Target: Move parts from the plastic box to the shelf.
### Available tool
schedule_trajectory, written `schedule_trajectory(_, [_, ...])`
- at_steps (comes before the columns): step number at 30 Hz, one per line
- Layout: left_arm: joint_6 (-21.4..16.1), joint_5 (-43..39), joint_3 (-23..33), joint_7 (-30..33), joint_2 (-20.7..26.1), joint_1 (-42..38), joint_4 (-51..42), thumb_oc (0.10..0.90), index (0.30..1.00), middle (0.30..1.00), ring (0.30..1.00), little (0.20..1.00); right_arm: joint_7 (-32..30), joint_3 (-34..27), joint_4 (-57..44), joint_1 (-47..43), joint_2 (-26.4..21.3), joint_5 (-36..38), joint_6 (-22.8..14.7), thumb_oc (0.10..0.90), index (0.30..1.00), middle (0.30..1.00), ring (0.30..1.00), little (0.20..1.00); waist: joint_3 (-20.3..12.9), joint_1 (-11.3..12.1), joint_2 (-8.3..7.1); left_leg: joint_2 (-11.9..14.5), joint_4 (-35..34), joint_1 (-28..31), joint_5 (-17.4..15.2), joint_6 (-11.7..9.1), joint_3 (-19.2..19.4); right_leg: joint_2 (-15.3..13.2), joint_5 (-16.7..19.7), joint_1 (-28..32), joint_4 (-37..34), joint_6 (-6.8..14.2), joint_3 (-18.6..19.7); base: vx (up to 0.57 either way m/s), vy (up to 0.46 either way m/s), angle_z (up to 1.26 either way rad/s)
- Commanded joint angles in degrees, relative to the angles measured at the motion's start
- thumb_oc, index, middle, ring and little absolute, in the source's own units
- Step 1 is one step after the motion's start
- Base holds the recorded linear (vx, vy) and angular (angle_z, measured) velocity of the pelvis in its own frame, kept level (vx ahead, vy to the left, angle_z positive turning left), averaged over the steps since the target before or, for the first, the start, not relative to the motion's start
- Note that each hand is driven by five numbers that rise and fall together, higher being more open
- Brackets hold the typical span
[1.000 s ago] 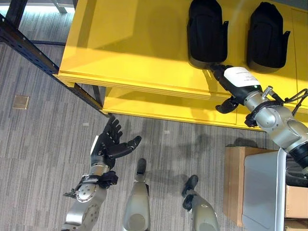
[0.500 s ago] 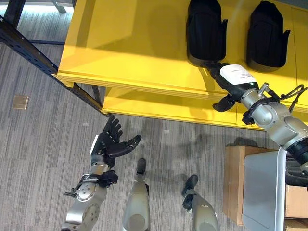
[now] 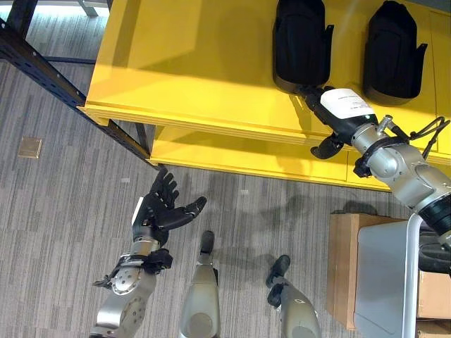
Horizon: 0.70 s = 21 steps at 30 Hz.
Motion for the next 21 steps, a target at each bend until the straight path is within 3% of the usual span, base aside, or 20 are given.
schedule_trajectory(1, [-6.5,0.0,2.8,-0.6,3.2,1.5,-7.1,0.900,1.000,1.000,1.000,1.000,-3.2,1.2,1.5,-11.1,0.7,0.3,-1.1,0.900,1.000,1.000,1.000,1.000,-3.0,0.7,-1.28,1.0,0.1,0.2,-2.7,2.0,2.7,-1.1,-2.8,2.8,2.9,1.8,2.6,0.00,0.000,0.00])
schedule_trajectory(21, [-6.5,0.1,3.4,0.0,2.8,1.1,-6.8,0.900,1.000,1.000,1.000,1.000,-3.3,-1.5,-3.8,-8.0,-0.1,0.6,-1.4,0.900,1.000,1.000,1.000,1.000,-3.1,0.4,-1.41,0.9,0.0,0.2,-2.6,2.0,2.7,-0.9,-2.7,3.0,2.4,1.7,2.5,0.00,0.000,0.00])
